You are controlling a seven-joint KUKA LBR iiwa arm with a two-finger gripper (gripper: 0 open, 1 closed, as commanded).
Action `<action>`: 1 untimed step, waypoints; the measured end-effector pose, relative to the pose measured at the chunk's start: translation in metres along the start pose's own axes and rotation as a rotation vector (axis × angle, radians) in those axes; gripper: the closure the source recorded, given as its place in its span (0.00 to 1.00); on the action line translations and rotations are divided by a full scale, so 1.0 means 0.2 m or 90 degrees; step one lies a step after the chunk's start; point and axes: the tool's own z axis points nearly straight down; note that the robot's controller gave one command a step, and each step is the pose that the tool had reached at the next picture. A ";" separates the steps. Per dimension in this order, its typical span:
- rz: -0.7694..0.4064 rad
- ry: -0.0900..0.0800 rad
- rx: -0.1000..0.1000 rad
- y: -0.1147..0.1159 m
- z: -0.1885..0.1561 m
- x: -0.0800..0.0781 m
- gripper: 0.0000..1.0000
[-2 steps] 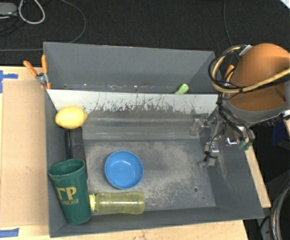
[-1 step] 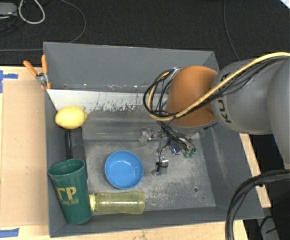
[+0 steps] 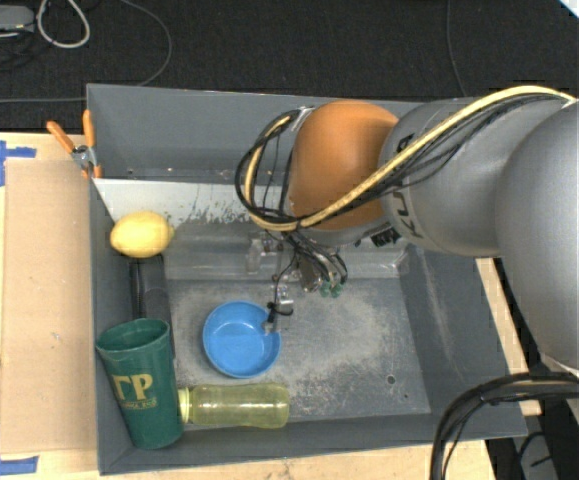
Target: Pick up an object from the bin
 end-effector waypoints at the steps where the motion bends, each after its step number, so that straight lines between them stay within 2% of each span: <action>1: -0.205 0.007 -0.002 0.15 0.26 0.05 0.00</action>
Offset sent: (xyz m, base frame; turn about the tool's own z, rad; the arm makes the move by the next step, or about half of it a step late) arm -0.0192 0.0137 -0.0806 -0.2765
